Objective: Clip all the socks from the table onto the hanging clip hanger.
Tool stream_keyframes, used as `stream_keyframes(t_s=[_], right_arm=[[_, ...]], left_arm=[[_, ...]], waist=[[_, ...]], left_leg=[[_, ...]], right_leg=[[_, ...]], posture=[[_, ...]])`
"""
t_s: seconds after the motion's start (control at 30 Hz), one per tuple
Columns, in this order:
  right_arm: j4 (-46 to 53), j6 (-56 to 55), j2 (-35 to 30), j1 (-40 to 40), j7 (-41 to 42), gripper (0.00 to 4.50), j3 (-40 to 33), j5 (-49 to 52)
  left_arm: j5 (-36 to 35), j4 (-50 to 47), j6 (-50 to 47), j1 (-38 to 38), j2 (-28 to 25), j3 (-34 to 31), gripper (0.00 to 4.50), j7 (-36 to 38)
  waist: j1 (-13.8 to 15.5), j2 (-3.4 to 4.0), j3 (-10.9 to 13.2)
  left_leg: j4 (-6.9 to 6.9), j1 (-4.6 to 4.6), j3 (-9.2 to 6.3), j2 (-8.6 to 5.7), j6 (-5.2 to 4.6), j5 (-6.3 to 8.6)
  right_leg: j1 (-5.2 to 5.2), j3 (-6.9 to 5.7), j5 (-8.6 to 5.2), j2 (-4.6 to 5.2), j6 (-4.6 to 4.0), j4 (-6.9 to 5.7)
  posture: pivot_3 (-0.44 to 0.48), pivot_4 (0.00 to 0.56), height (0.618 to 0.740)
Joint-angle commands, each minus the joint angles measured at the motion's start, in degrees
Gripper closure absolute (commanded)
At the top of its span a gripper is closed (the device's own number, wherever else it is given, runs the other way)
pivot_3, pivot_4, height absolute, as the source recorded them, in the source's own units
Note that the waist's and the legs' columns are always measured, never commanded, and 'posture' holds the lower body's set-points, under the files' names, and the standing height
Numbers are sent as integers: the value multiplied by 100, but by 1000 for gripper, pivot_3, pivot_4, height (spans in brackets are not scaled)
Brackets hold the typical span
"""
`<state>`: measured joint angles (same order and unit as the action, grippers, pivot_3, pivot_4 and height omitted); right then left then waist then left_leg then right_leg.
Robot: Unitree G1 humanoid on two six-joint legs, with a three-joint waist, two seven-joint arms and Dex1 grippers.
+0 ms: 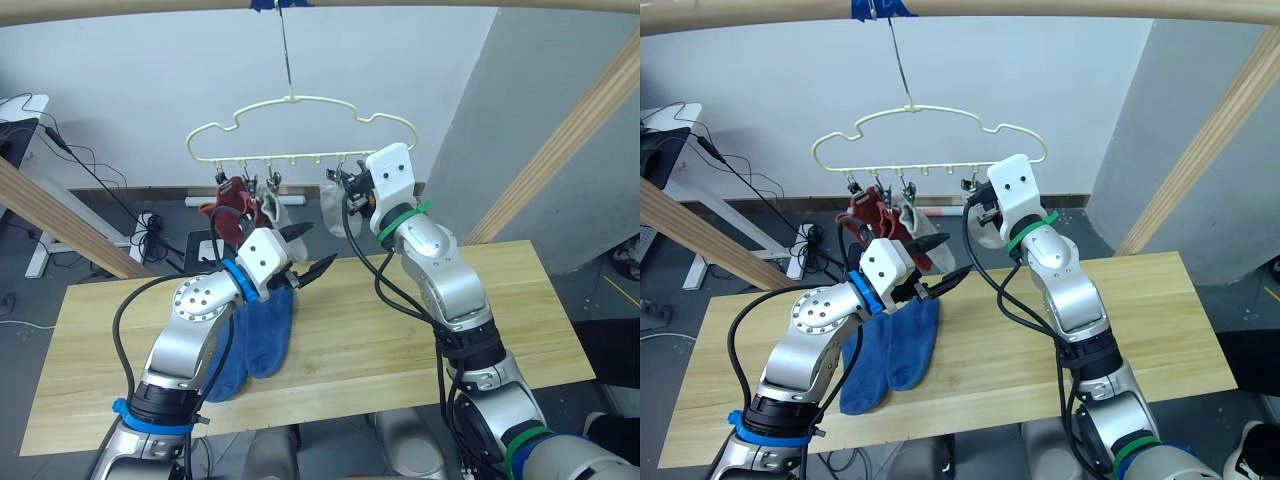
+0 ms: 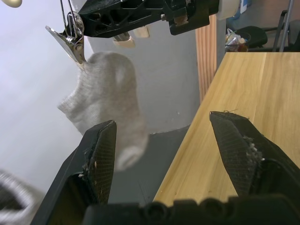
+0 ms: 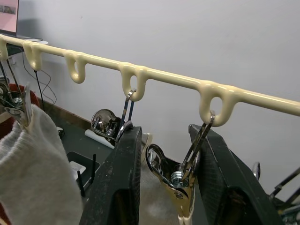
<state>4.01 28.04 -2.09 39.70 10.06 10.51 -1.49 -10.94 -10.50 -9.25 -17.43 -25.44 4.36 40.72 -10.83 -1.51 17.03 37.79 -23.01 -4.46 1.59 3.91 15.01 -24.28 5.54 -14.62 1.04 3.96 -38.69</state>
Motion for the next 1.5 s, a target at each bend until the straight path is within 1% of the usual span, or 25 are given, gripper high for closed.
stream_keyframes(t_s=[0.03,0.13,0.23,0.33,0.37,0.6,0.7,0.73,0.77,0.87,1.03,1.2,1.37,1.4,1.5], right_arm=[[130,-123,13,118,37,2876,31,-43],[133,-112,21,116,46,2876,23,-38],[141,-124,33,114,21,3428,2,-39],[149,-125,29,116,14,4234,-11,-39],[153,-122,27,116,13,4369,-15,-38],[155,-74,40,119,16,4371,-66,8],[152,-71,44,125,20,4371,-76,15],[153,-65,43,126,22,4371,-80,18],[157,-58,43,125,24,4371,-82,21],[174,-27,32,106,50,4371,-78,35],[177,1,18,106,96,4371,-60,47],[197,43,20,92,148,4371,-43,44],[215,66,22,88,145,4371,-37,53],[224,74,24,86,144,4371,-34,54],[230,86,30,85,138,4371,-33,54]], left_arm=[[10,-191,131,-22,-21,18,1009,19],[16,-192,132,-17,-19,22,1009,16],[20,-189,141,6,-7,32,1009,11],[8,-204,154,85,14,54,1009,16],[18,-204,162,121,18,64,1009,9],[244,-88,111,589,13,205,1009,-141],[138,-60,-426,885,272,8,435,-610],[222,1,-477,986,357,-21,152,-809],[350,72,-495,1061,439,-38,0,-1028],[468,314,-853,1230,791,-179,0,-1686],[583,874,-1237,1218,1162,-463,0,-2453],[686,1302,-1430,1013,1200,-470,0,-2661],[751,1458,-1648,956,1159,-292,0,-2523],[767,1466,-1672,960,1160,-291,391,-2546],[816,1484,-1733,976,1119,-263,1119,-2539]], waist=[[0,0,0],[0,0,0],[0,0,0],[0,0,0],[-2,0,0],[-8,0,0],[-8,0,0],[-7,0,0],[-7,0,0],[-7,0,0],[-7,-1,-1],[-6,-1,-1],[-7,-1,-1],[-6,-1,-1],[-9,-1,-1]], left_leg=[[0,0,0,0,0,0],[0,0,0,0,0,0],[1,0,0,0,0,0],[1,0,0,0,0,0],[1,0,0,0,0,0],[1,1,0,0,0,0],[1,2,0,1,0,0],[2,2,0,1,0,0],[3,1,0,0,0,0],[4,3,-1,0,0,0],[6,4,-2,-1,0,0],[6,5,-2,-2,0,0],[6,4,-1,-2,0,0],[5,5,-1,-2,0,0],[6,7,-2,-2,0,0]], right_leg=[[0,0,0,0,0,0],[0,0,0,0,0,-1],[0,0,0,0,0,-1],[0,0,0,0,0,-2],[0,0,0,0,0,-2],[0,1,0,0,0,-4],[0,0,0,0,0,-7],[0,1,0,0,0,-7],[0,0,0,0,0,-8],[0,0,0,0,0,-11],[0,-1,0,0,0,-15],[0,-1,0,0,0,-17],[0,0,0,0,0,-17],[0,-1,0,1,0,-17],[1,0,0,1,0,-18]], posture=[[-172,250,740],[-172,250,740],[-172,250,740],[-176,251,740],[-176,251,740],[-177,252,740],[-178,253,740],[-178,255,740],[-178,255,740],[-177,257,740],[-180,261,740],[-184,264,740],[-188,265,740],[-188,265,740],[-192,264,740]])
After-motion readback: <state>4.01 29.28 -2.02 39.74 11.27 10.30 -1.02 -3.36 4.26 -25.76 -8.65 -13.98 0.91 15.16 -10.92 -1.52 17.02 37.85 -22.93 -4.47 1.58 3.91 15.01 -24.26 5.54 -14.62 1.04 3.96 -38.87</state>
